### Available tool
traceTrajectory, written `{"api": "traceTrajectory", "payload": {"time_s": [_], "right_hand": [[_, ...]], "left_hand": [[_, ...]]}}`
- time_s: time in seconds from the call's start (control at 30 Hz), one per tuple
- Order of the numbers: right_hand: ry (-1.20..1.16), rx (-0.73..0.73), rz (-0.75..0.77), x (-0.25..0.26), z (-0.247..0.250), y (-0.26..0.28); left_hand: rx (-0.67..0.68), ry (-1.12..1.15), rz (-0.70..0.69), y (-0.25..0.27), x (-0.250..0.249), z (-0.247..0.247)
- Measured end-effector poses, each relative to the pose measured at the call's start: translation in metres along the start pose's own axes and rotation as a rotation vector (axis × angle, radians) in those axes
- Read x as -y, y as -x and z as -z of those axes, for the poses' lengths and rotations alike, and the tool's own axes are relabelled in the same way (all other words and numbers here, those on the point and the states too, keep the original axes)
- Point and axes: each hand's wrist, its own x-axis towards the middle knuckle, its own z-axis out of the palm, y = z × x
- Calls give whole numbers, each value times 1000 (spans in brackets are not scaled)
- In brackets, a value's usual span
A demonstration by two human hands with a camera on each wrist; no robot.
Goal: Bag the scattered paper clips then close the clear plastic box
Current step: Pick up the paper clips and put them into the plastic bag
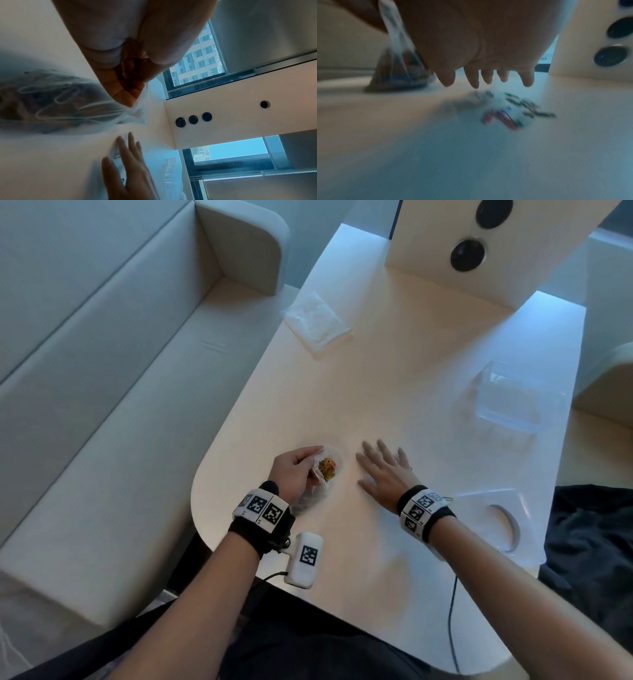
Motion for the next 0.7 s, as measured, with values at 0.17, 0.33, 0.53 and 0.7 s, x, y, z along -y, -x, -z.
{"api": "traceTrajectory", "payload": {"time_s": [0.17,0.33,0.53,0.7], "right_hand": [[-114,-71,-102,-31,-18,11],[-184,-143,-130,-11,-32,33],[101,-315,84,-8,-44,58],[177,-363,125,-13,-40,65]], "left_hand": [[-10,23,15,0,3,5],[-20,32,28,3,10,-1],[-32,5,32,2,15,-12],[-15,-9,45,6,20,-22]]}}
